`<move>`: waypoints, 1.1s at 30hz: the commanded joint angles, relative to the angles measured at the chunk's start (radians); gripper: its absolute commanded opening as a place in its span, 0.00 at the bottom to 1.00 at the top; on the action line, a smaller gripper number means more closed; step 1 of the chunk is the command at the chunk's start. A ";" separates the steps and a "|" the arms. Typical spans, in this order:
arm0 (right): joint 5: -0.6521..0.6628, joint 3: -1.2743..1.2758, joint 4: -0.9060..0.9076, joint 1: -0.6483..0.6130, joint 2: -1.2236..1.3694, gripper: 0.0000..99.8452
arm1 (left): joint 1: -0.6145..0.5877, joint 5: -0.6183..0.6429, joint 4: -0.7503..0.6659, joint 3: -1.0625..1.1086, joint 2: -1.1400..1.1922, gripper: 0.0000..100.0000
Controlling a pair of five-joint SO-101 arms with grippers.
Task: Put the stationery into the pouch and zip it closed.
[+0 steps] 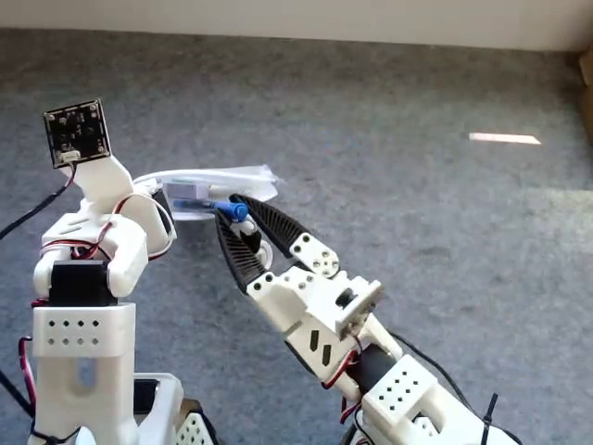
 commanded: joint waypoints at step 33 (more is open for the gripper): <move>-0.338 -0.259 0.552 0.021 -0.073 0.15 | -0.019 -0.014 -0.029 0.010 -0.039 0.01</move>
